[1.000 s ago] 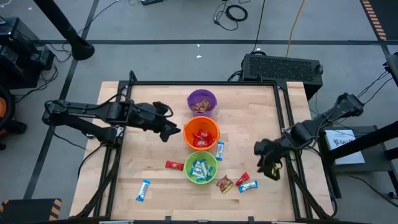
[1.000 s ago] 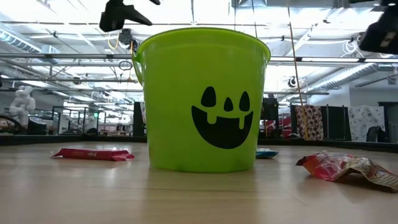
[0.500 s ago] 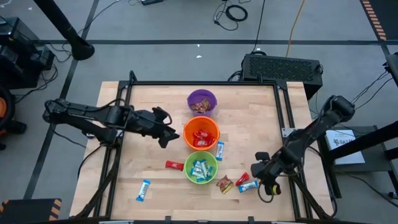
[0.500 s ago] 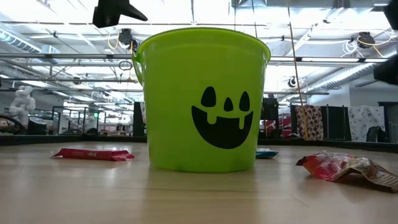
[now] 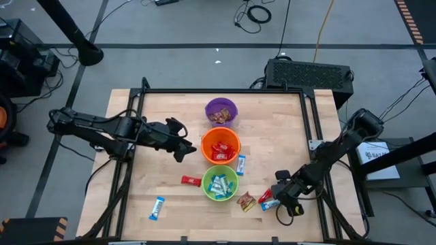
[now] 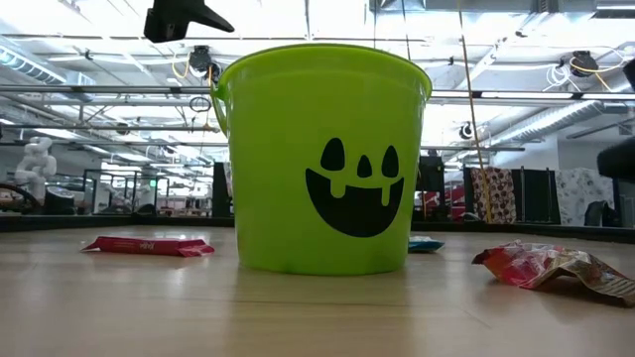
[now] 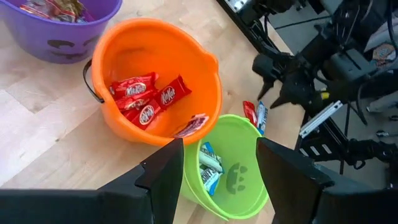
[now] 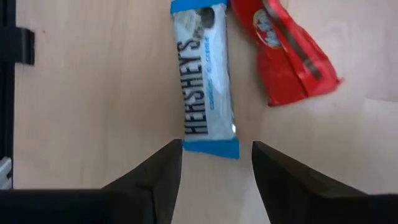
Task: Sort candy by brand, put in halloween buckets
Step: Put blue chocolate bar into the green bucket
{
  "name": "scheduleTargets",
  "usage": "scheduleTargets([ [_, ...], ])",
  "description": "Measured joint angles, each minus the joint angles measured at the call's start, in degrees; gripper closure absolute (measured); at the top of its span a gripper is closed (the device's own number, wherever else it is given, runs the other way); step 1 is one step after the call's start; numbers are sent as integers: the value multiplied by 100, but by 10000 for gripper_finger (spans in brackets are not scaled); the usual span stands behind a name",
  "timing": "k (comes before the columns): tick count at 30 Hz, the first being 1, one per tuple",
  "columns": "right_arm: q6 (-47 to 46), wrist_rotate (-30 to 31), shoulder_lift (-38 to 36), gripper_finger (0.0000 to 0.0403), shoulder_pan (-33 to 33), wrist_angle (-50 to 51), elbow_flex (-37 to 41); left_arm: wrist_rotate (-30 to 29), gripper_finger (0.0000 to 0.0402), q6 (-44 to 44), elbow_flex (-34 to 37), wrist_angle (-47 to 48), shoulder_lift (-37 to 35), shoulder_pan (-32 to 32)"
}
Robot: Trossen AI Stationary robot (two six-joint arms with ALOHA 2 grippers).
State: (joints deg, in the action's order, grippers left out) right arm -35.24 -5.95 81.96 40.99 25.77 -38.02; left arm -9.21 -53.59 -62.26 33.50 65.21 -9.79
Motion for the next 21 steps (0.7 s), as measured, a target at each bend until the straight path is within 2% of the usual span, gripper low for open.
scheduleTargets([
  [9, 56, 10, 409, 264, 1, -191, -28, -155, 194, -19, 0, -2, 0, -95],
  [21, -2, 40, 363, 333, -4, -160, -7, -202, 194, -61, 0, -2, 0, -112],
])
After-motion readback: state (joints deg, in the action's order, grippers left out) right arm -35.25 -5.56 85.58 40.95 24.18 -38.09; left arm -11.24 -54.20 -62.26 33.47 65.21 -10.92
